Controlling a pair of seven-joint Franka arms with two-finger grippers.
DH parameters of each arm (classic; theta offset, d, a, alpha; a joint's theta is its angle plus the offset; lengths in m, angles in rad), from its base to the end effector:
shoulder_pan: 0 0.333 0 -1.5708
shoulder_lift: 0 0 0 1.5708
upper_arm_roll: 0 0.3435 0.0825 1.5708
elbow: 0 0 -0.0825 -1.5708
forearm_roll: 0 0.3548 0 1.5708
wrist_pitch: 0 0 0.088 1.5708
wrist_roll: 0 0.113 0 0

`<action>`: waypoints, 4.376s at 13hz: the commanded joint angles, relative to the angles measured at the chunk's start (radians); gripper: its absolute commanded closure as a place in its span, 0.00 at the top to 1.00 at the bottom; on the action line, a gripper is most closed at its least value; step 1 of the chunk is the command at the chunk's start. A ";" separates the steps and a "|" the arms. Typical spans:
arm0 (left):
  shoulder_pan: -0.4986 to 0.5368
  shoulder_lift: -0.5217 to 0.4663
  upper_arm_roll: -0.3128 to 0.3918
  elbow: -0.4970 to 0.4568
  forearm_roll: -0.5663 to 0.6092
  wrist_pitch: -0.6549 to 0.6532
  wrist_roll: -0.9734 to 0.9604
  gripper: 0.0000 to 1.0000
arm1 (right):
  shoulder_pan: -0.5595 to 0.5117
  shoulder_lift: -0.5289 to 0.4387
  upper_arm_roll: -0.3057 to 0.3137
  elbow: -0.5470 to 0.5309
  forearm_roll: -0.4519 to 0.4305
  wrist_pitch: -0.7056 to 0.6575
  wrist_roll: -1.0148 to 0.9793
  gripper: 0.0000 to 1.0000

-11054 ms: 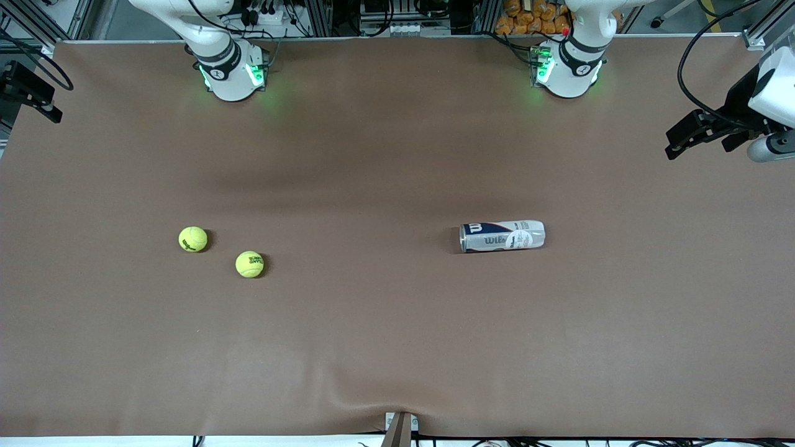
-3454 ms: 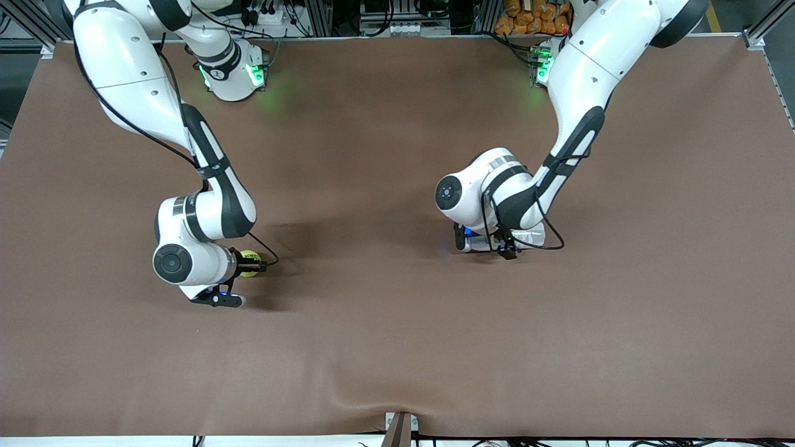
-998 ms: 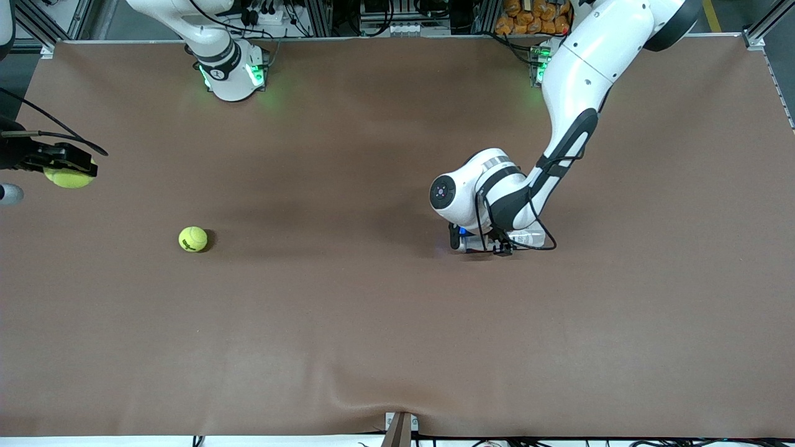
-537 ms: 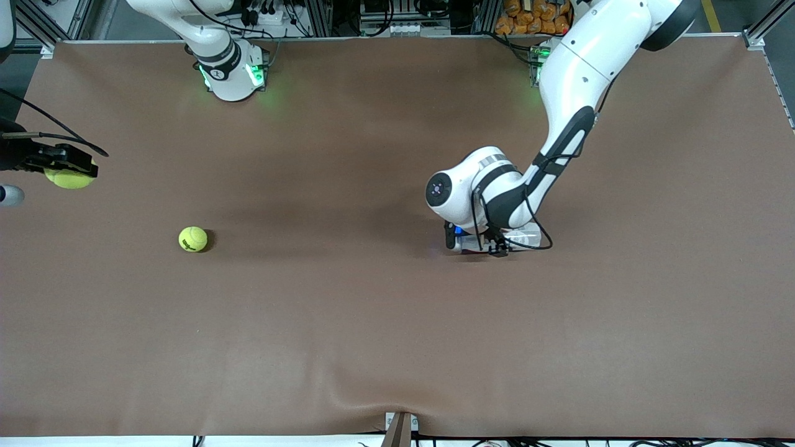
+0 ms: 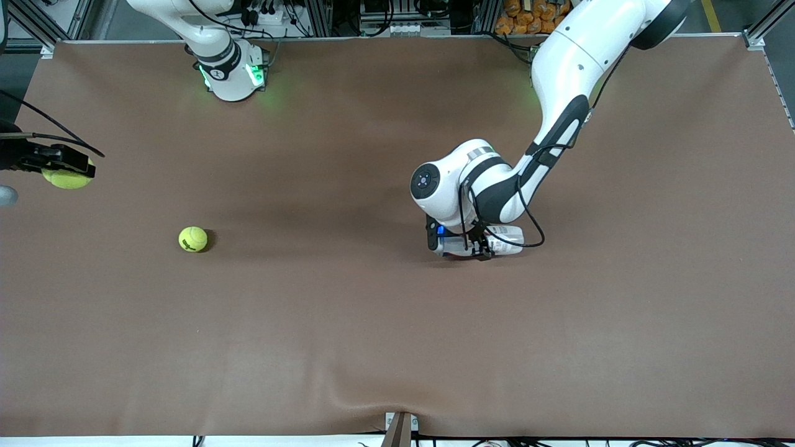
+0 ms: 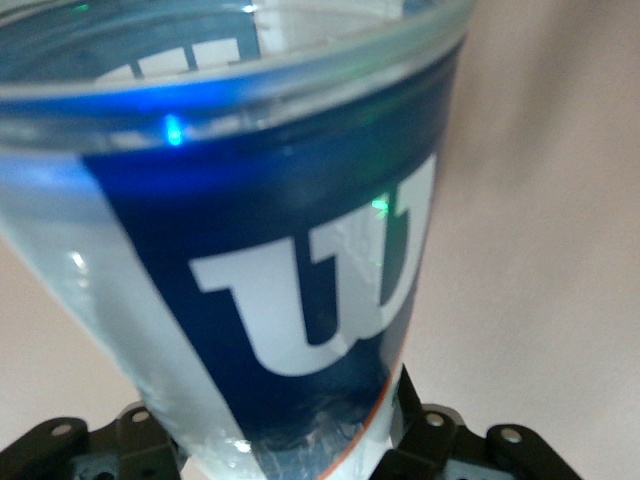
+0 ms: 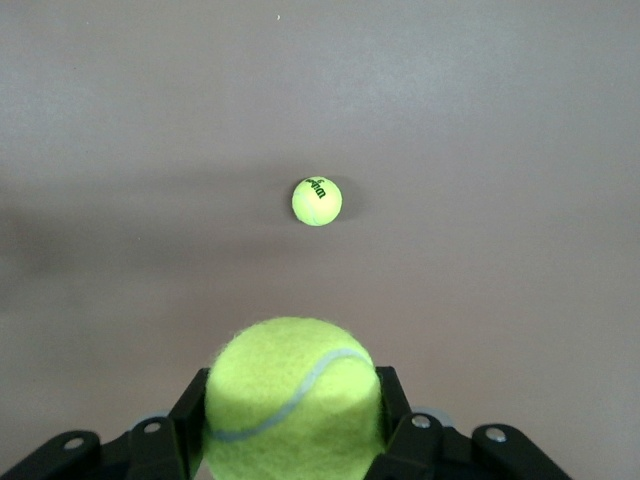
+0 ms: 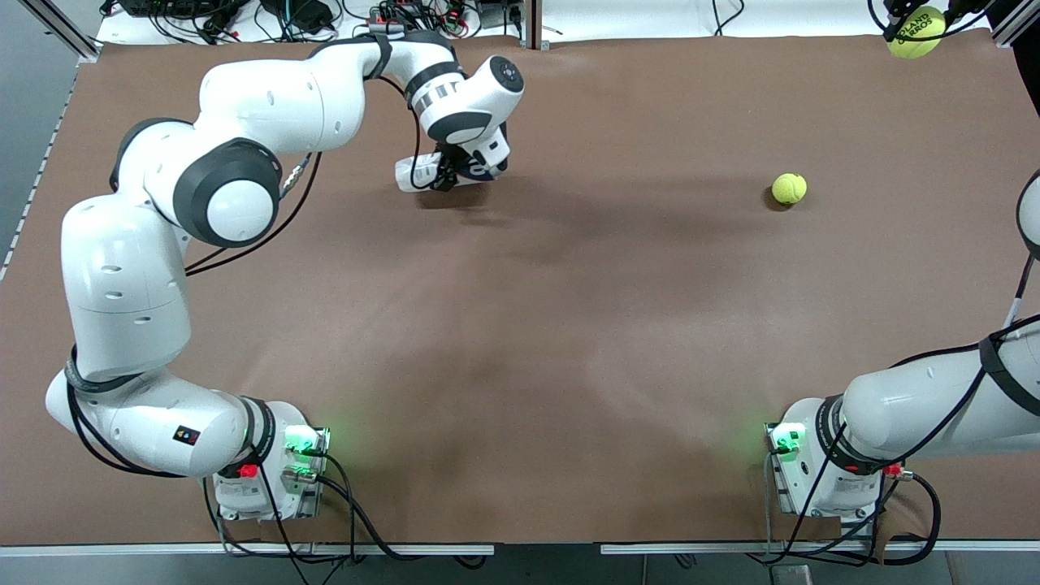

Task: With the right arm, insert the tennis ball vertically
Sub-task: 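Stand the can upright with the left gripper while the right gripper lifts the ball, then carry the held ball with the right gripper over the can's open end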

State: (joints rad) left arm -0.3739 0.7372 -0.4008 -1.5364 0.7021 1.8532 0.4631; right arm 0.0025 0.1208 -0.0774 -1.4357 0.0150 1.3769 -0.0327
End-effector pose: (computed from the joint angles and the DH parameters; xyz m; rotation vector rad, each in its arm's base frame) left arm 0.5412 -0.3902 0.2568 -1.9794 1.8638 0.3766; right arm 0.5420 -0.0357 0.6249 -3.1133 0.0637 0.2790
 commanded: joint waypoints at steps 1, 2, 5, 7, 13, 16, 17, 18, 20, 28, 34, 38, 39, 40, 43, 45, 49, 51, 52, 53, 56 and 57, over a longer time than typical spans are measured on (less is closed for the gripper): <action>-0.030 0.014 0.002 0.070 -0.045 0.017 -0.012 0.74 | -0.019 0.000 0.010 0.001 0.014 0.004 -0.006 0.00; -0.030 0.011 0.002 0.074 -0.058 0.038 -0.012 0.74 | -0.019 0.000 0.010 0.001 0.016 0.005 -0.006 0.00; -0.030 0.005 -0.001 0.087 -0.079 0.090 -0.029 0.75 | -0.018 0.000 0.010 0.001 0.016 0.010 -0.006 0.00; -0.031 0.005 -0.003 0.090 -0.084 0.139 -0.055 0.75 | -0.016 0.000 0.010 0.001 0.014 0.010 -0.001 0.00; -0.034 0.007 -0.001 0.085 -0.108 0.380 -0.086 0.75 | -0.021 -0.001 0.010 0.003 0.016 0.005 -0.004 0.00; -0.048 0.016 0.000 0.084 -0.108 0.496 -0.106 0.75 | -0.019 0.000 0.010 0.003 0.013 0.005 0.007 0.00; -0.048 0.022 0.000 0.082 -0.108 0.556 -0.107 0.74 | -0.015 0.000 0.010 0.003 0.013 0.007 0.008 0.00; -0.046 0.028 0.000 0.081 -0.108 0.623 -0.109 0.74 | -0.012 0.000 0.010 0.003 0.013 0.007 0.013 0.00; -0.043 0.056 0.002 0.078 -0.110 0.743 -0.109 0.74 | -0.007 0.000 0.010 0.003 0.013 0.007 0.037 0.00; 0.012 0.209 0.002 0.052 -0.141 1.273 -0.138 0.73 | 0.039 0.016 0.016 0.001 0.026 0.028 0.146 0.00; 0.012 0.295 0.002 0.026 -0.144 1.543 -0.234 0.73 | 0.123 0.052 0.016 0.001 0.065 0.105 0.380 0.00; 0.013 0.304 0.002 -0.001 -0.141 1.595 -0.339 0.72 | 0.195 0.088 0.016 0.001 0.069 0.175 0.561 0.00; 0.012 0.304 0.002 -0.005 -0.141 1.595 -0.374 0.73 | 0.206 0.097 0.016 0.001 0.080 0.191 0.592 0.00; 0.010 0.304 0.002 -0.011 -0.139 1.595 -0.411 0.73 | 0.209 0.102 0.016 0.001 0.083 0.203 0.602 0.00; 0.010 0.306 0.002 -0.014 -0.141 1.598 -0.417 0.75 | 0.217 0.108 0.016 0.001 0.085 0.209 0.603 0.00; 0.010 0.307 0.002 -0.019 -0.139 1.598 -0.419 0.76 | 0.220 0.109 0.016 0.001 0.085 0.211 0.605 0.00; 0.012 0.318 0.004 -0.021 -0.130 1.598 -0.417 0.78 | 0.223 0.114 0.016 0.001 0.085 0.221 0.614 0.00; 0.010 0.318 0.005 -0.021 -0.127 1.598 -0.417 0.78 | 0.255 0.126 0.016 0.001 0.085 0.263 0.693 0.00; 0.010 0.318 0.005 -0.019 -0.127 1.600 -0.417 0.79 | 0.278 0.137 0.016 0.001 0.085 0.289 0.752 0.00; 0.010 0.317 0.005 -0.021 -0.127 1.600 -0.417 0.79 | 0.310 0.146 0.016 0.001 0.083 0.309 0.805 0.00; 0.012 0.317 0.005 -0.021 -0.125 1.600 -0.414 0.79 | 0.381 0.190 0.016 0.004 0.077 0.353 0.954 0.00; 0.010 0.317 0.005 -0.021 -0.125 1.600 -0.414 0.79 | 0.408 0.203 0.016 0.008 0.076 0.391 1.009 0.00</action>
State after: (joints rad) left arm -0.3630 1.0492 -0.3968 -1.5502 0.5748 3.4352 0.0543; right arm 0.3729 0.3005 -0.0517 -1.4376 0.0917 1.7287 0.8893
